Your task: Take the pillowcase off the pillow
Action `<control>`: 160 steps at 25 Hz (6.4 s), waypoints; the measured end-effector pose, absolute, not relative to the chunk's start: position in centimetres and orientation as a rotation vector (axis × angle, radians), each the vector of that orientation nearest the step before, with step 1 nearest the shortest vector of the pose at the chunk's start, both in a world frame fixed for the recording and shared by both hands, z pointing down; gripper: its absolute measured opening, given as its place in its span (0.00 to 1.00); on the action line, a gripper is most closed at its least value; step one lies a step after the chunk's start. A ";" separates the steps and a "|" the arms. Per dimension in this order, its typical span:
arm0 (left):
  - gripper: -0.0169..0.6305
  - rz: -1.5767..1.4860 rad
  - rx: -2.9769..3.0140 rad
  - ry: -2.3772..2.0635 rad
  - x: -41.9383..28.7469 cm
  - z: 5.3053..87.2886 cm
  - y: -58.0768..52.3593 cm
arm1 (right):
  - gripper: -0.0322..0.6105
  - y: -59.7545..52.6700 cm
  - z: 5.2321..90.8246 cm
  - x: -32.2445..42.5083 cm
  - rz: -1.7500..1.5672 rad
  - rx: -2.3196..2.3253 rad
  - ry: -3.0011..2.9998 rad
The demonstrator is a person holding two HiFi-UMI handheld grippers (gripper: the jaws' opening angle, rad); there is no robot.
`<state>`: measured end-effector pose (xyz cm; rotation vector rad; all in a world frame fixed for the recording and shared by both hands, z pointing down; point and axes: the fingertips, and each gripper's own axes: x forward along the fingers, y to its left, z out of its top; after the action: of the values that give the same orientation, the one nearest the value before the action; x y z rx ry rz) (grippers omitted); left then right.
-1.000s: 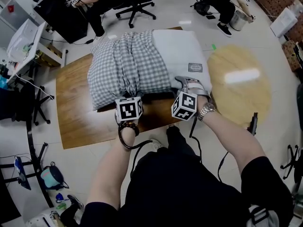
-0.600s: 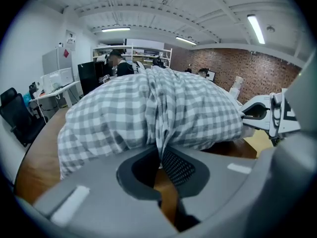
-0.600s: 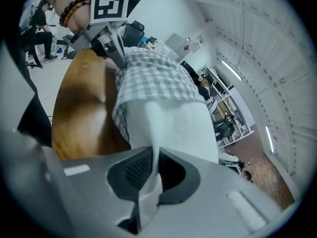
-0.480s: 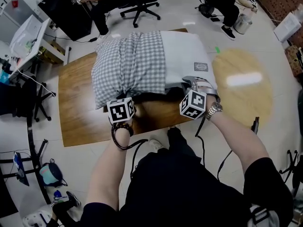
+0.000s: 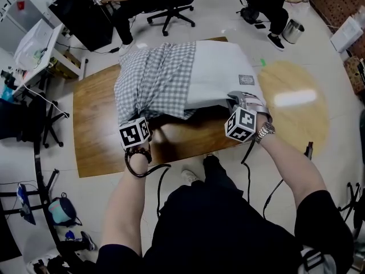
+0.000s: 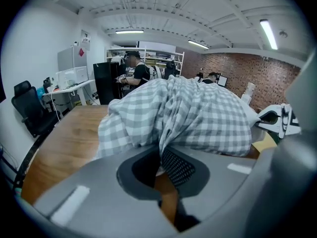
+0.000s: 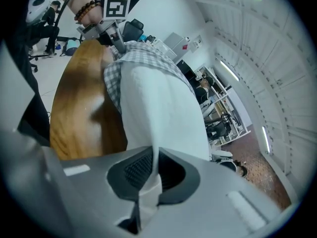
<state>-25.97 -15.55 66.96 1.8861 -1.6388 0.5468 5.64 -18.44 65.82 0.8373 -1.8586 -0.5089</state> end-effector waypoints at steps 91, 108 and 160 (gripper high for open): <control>0.47 1.182 1.913 -0.723 -14.3 59.1 -47.2 | 0.53 -46.0 59.2 -2.8 0.462 0.104 -2.208; 0.06 1.419 1.819 -0.591 -14.4 63.7 -45.2 | 0.12 -43.3 62.6 -2.3 0.596 -0.017 -2.092; 0.17 1.124 1.986 -1.204 -23.6 55.8 -38.5 | 0.32 -39.3 56.6 3.0 0.073 0.493 -2.222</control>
<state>-23.56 -38.47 55.84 1.9858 -1.2040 1.1245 3.03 -39.27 56.63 0.4933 -2.2220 0.0726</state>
